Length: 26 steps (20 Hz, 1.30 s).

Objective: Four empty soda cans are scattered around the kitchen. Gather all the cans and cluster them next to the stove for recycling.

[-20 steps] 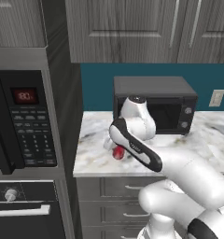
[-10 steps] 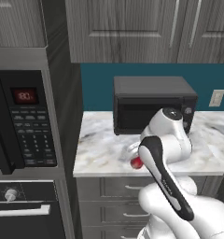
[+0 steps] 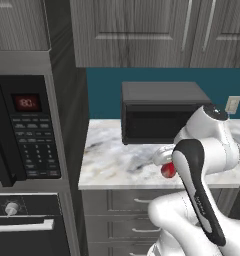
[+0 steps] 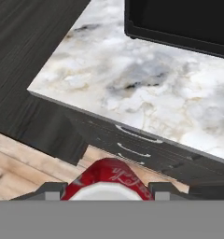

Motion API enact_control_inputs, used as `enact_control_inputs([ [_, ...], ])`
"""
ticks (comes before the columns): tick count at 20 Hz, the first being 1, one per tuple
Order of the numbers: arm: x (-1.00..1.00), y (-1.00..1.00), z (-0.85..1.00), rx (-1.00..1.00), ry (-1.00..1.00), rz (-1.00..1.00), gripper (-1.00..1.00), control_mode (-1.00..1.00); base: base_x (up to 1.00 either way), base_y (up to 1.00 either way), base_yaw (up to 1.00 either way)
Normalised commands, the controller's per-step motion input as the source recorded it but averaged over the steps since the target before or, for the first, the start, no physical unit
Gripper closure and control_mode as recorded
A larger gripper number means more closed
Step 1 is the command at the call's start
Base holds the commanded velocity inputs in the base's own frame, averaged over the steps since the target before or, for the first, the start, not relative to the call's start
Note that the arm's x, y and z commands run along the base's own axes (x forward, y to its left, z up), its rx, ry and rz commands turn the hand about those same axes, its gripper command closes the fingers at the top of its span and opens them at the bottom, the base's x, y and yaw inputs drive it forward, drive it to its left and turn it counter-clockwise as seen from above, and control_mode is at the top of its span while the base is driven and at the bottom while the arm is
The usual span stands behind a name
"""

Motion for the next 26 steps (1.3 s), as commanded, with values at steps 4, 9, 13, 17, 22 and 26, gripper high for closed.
enact_control_inputs([
  [4, -0.48, -0.28, 0.0, 0.0, -0.08, -0.13, 1.0, -1.0, 0.0, 0.0, 0.0],
  [9, -0.27, -0.04, 0.0, 0.0, -0.06, -0.03, 1.0, -1.0, 0.0, 0.0, 0.0],
  [13, -0.13, 0.0, 0.0, 0.0, -0.02, -0.01, 1.0, 1.0, -0.21, 0.0, -0.03],
  [17, 0.0, 0.0, 0.0, 0.0, 0.0, 0.0, 1.0, 1.0, -0.52, 0.0, -0.15],
  [22, 0.0, 0.0, 0.0, 0.0, 0.0, 0.0, 1.0, 1.0, -0.46, 0.0, -0.18],
  [26, 0.0, 0.0, 0.0, 0.0, 0.0, 0.0, 1.0, 1.0, -0.51, 0.0, -0.2],
])
